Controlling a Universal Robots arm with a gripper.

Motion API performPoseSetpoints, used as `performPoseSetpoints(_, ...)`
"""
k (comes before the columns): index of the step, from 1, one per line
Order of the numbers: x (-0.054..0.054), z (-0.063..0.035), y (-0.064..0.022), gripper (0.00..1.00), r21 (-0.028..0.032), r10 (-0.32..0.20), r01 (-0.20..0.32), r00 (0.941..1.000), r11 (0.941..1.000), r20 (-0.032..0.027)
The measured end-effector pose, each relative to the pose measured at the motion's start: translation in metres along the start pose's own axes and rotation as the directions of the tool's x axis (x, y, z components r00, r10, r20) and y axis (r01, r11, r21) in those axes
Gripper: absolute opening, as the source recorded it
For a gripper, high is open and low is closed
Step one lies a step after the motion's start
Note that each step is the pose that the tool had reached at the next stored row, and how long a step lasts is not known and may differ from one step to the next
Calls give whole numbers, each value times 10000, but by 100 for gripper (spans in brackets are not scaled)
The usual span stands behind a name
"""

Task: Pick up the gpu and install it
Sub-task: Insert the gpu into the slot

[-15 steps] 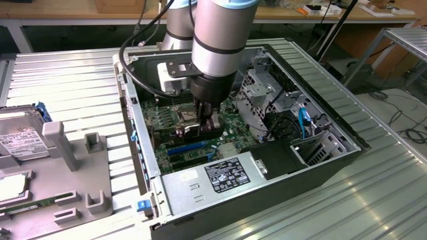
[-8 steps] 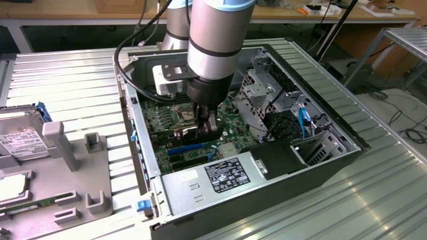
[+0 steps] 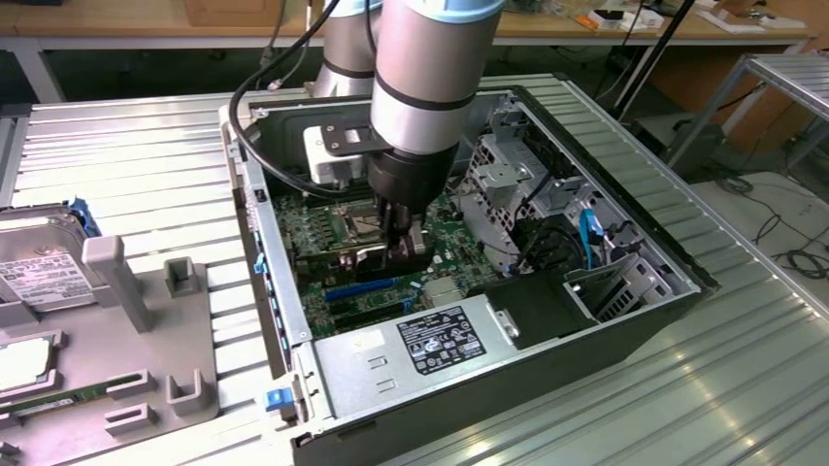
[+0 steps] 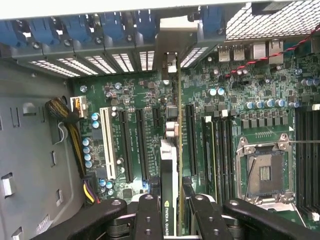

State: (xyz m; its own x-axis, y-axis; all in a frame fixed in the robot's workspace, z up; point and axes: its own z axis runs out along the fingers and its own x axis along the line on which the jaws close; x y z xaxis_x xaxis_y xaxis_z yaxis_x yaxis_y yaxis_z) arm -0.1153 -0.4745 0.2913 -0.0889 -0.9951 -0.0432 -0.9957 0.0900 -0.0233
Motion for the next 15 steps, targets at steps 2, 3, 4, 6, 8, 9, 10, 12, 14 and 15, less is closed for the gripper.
performPoseSetpoints(2, -1, 7, -10, 27, -2, 0, 0, 10000, 10000, -4)
performPoseSetpoints(3, -1, 9, -13, 27, -5, 0, 0, 10000, 10000, -5)
performPoseSetpoints(4, -2, 18, -23, 27, -16, 3, -3, 10000, 10000, -10)
performPoseSetpoints(6, -2, 25, -34, 27, -65, 15, -15, 10000, 10000, -41)
performPoseSetpoints(8, -2, 24, -34, 27, -76, 17, -18, 10000, 10000, -46)
performPoseSetpoints(9, -3, 24, -35, 27, -77, 17, -18, 10000, 10000, -48)
performPoseSetpoints(10, -4, 25, -35, 27, -77, 21, -22, 10000, 10000, -47)
performPoseSetpoints(12, -5, 26, -34, 27, -94, 68, -68, 10000, 9999, -50)
performPoseSetpoints(14, -5, 26, -35, 27, -132, 126, -127, 9999, 9998, -55)
performPoseSetpoints(15, -5, 27, -35, 27, -151, 162, -163, 9998, 9998, -64)
